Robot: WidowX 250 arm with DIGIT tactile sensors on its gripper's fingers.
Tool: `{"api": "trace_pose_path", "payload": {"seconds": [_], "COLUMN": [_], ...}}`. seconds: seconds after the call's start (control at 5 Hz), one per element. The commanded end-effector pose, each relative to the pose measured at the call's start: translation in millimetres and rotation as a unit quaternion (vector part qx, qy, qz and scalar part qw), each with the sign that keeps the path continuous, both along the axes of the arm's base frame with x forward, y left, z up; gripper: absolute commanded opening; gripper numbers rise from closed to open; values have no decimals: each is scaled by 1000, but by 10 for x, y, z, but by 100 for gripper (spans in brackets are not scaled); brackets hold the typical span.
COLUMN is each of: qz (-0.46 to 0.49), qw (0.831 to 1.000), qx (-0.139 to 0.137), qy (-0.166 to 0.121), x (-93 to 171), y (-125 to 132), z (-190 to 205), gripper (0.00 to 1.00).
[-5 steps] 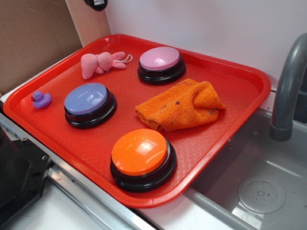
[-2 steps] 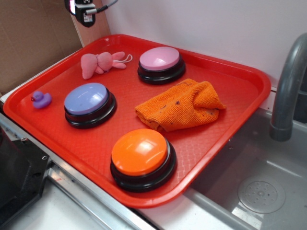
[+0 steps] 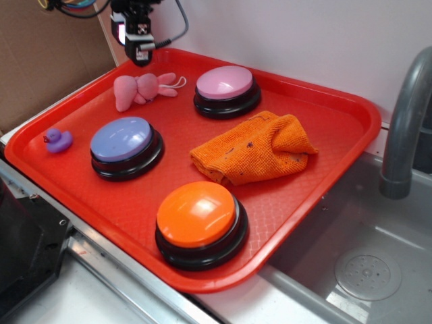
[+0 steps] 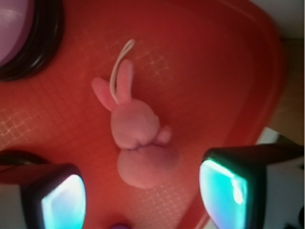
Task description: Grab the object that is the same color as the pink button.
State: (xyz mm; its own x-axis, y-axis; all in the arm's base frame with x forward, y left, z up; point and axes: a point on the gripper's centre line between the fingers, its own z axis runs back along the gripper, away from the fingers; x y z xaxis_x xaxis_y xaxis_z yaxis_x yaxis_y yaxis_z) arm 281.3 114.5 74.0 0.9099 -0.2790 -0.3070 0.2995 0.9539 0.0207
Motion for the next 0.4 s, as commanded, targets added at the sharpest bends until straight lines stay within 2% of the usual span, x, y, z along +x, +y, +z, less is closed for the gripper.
{"api": "trace_pose_path", "payload": {"seconds": [0.0,0.2], "qz": [8,12], "qw": [1000,999], "qx": [12,17], "qy": [18,44], "x": [17,-55], "y": [77,70], "z": [-186,-323], "gripper": [100,100]}}
